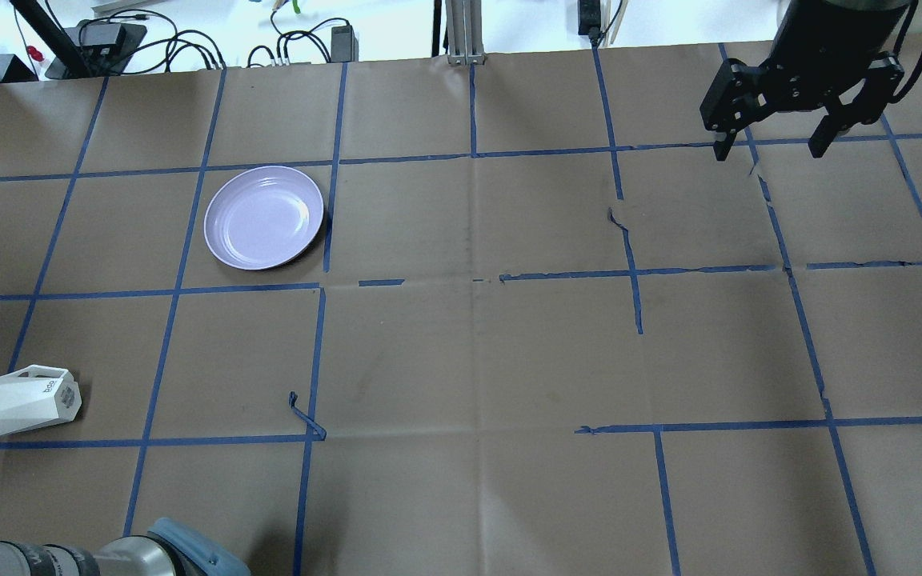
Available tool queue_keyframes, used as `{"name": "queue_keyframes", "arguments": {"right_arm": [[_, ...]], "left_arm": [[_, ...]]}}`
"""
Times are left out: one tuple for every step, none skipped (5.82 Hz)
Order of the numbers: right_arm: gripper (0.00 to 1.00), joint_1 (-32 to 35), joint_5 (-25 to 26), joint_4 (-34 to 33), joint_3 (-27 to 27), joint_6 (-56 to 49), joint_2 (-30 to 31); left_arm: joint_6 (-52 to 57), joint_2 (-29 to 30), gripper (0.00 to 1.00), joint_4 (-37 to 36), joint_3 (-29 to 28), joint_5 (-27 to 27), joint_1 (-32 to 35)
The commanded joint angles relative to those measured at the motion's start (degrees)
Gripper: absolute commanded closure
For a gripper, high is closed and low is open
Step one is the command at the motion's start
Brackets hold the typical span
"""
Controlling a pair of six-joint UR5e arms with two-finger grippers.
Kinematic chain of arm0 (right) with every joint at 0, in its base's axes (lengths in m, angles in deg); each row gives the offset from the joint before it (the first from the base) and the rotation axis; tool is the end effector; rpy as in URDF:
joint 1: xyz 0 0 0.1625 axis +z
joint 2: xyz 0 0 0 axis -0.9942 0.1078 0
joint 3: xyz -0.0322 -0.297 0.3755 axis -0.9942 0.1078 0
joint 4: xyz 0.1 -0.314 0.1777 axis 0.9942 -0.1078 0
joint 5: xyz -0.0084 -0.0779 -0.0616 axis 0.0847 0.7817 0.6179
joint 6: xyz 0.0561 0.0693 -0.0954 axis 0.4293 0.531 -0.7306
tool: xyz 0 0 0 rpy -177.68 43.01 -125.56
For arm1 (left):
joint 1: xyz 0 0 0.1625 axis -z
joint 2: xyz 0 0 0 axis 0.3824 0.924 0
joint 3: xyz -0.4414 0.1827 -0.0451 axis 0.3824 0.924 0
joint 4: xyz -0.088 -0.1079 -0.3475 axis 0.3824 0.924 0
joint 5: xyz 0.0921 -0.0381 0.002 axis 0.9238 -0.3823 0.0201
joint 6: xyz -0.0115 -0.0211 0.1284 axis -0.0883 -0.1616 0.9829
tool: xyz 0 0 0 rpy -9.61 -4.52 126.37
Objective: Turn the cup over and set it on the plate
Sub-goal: 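Lower the left gripper onto the sideways white faceted cup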
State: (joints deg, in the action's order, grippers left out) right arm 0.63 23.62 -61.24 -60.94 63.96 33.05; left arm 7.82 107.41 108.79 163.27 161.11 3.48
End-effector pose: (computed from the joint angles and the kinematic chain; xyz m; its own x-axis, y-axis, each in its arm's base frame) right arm 0.0815 -0.4937 0.5178 -0.9989 0.0361 0.0287 0.0384 0.9956 0.0857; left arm 0.3837 -0.3562 0.4336 -0.9392 0.0129 0.3432 0.0141 0.9999 0.0010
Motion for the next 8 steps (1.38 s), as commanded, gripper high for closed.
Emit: {"name": "queue_keyframes", "arguments": {"right_arm": [[0.00, 0.01, 0.00, 0.02, 0.00, 0.00, 0.00], [0.00, 0.02, 0.00, 0.02, 0.00, 0.00, 0.00], [0.00, 0.02, 0.00, -0.06, 0.00, 0.00, 0.00], [0.00, 0.02, 0.00, 0.02, 0.00, 0.00, 0.00], [0.00, 0.02, 0.00, 0.02, 0.00, 0.00, 0.00], [0.00, 0.02, 0.00, -0.06, 0.00, 0.00, 0.00], [0.00, 0.02, 0.00, -0.06, 0.00, 0.00, 0.00], [0.00, -0.07, 0.00, 0.02, 0.00, 0.00, 0.00]], "left_arm": [[3.76, 9.11, 0.01, 4.90, -0.16, -8.85, -4.59], [5.43, 13.43, 0.01, 10.32, -0.33, -12.97, -6.09], [7.71, 17.56, 0.01, 13.08, -0.68, -15.19, -7.06], [9.82, 21.69, 0.01, 16.24, -1.21, -16.95, -7.59], [12.54, 25.91, 0.01, 20.18, -1.73, -18.28, -9.51], [14.66, 28.82, 0.01, 23.53, -1.65, -19.68, -9.70], [16.42, 30.42, 0.01, 26.87, -1.56, -19.70, -9.70], [16.52, 32.17, 0.01, 28.82, -1.56, -19.70, -9.62]]}}
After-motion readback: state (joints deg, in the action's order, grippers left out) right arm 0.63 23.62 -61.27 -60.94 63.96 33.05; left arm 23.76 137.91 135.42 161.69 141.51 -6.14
